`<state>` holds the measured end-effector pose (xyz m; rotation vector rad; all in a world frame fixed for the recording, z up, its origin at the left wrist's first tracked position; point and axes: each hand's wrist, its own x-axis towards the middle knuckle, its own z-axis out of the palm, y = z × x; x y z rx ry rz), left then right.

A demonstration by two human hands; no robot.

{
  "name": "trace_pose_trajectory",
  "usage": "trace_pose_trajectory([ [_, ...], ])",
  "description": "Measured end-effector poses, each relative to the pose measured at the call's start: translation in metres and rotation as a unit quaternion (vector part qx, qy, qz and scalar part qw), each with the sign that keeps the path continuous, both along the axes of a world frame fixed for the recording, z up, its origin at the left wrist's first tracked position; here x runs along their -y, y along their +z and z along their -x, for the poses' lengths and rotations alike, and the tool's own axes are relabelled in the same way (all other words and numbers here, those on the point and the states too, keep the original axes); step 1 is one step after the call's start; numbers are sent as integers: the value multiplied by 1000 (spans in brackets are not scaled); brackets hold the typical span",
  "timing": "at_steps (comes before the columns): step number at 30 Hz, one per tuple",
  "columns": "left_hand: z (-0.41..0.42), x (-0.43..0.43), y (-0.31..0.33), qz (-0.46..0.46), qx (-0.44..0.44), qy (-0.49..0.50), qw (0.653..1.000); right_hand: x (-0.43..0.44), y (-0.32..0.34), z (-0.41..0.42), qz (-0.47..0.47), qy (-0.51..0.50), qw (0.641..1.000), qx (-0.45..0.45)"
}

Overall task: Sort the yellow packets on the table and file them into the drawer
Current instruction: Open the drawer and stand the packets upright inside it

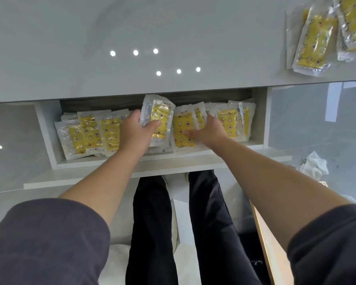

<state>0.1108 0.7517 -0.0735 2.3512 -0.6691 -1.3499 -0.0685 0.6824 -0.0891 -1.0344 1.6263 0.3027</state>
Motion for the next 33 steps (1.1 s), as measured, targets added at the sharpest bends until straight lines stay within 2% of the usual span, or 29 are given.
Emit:
trace_pose_trajectory([
  [4,25,12,-6,-13,-69,26,997,13,-3,34,-8,-39,999,0],
  [7,53,23,-10,-44,-129,1,991,26,-3,76,-42,-116,992,22],
  [9,75,32,-15,-62,-145,-25,987,35,-4,96,-71,-134,987,43],
  [14,113,51,-31,-97,-117,-46,987,44,-16,105,-34,-62,997,18],
  [20,112,49,-44,-170,-28,-10,985,38,-10,116,-7,-91,996,-11],
  [24,123,54,-42,-175,0,-28,984,48,-1,140,10,-80,995,-53],
  [28,130,54,-37,-155,0,-80,985,55,-1,133,22,-32,995,-91],
  [33,122,49,-24,-147,-9,-75,986,58,17,116,-8,80,979,-185],
])
